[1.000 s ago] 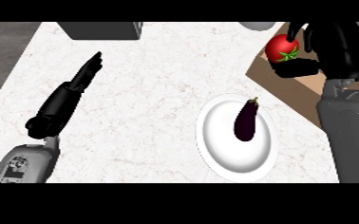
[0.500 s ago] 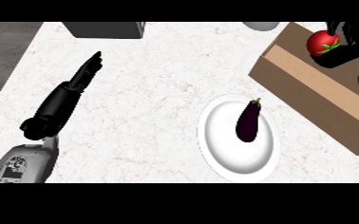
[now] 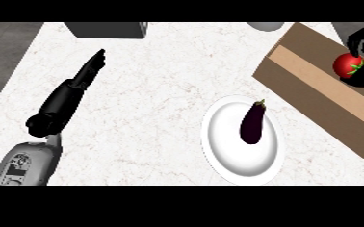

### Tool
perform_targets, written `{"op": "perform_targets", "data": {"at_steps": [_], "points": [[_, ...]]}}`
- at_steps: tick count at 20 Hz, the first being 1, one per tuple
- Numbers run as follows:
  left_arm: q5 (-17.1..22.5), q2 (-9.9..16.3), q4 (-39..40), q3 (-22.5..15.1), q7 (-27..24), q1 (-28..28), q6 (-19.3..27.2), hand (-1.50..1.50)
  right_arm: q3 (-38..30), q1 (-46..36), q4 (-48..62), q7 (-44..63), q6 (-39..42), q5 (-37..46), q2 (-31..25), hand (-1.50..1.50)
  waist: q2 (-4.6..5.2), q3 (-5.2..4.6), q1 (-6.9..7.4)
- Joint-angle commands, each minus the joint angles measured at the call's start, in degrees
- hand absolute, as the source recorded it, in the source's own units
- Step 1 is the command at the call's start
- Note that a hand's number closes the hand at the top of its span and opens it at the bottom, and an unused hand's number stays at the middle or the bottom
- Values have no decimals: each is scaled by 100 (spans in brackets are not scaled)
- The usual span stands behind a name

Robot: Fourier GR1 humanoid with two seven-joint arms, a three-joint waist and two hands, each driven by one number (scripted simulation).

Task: Pick the tomato from the plate and place it in the cardboard box

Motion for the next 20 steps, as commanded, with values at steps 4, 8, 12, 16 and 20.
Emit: {"op": "perform_targets", "data": {"at_steps": [4, 8, 12, 16, 20], "points": [[-237, -190, 557, 8, -548, -28, 95, 0, 227, -350, 1046, -1189, 625, 73, -158, -150, 5, -3, -18], [-27, -148, 13, 50, 25, -22, -25, 0, -337, -405, 1301, -2201, 271, -429, -294, -150, -5, 8, 23], [1, 36, 20, 130, -4, -39, -148, 0, -1702, -745, 1380, -2145, 158, -1835, 231, -150, -31, 28, -25], [-58, -29, 39, 98, -100, 101, -82, 0, -2870, -968, 1914, -1676, 328, -2928, 247, -150, -24, 16, -57], [-22, 3, -43, 113, -81, 166, -170, 0, -3397, -908, 2451, -1384, 289, -3308, -222, -150, 10, 8, 19]]}}
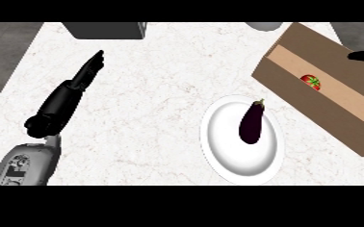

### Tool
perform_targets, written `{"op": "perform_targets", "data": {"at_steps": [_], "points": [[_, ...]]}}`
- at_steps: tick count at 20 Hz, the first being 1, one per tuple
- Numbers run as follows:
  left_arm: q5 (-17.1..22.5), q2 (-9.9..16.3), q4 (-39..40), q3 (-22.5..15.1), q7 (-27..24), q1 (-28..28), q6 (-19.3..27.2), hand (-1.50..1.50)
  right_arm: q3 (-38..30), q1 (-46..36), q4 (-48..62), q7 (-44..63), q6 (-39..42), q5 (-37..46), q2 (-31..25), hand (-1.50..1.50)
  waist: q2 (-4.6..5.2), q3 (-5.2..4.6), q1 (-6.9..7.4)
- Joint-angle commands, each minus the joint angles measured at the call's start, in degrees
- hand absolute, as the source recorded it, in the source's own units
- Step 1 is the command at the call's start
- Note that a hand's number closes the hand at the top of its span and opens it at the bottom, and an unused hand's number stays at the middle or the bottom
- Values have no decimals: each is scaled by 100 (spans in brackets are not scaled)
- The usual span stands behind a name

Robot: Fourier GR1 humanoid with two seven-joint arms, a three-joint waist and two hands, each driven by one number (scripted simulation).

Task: Pick the tomato from the plate and place it in the cardboard box

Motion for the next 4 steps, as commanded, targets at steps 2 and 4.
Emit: {"op": "perform_targets", "data": {"at_steps": [2, 4], "points": [[-29, -30, -76, -58, 19, 27, -66, 0, -733, -273, 706, 282, -145, -589, -443, -150, 55, -1, 130], [-246, -281, 441, -119, -228, -212, 182, 0, -788, 53, 804, -196, -171, -623, -534, -150, 75, -1, 50]]}}
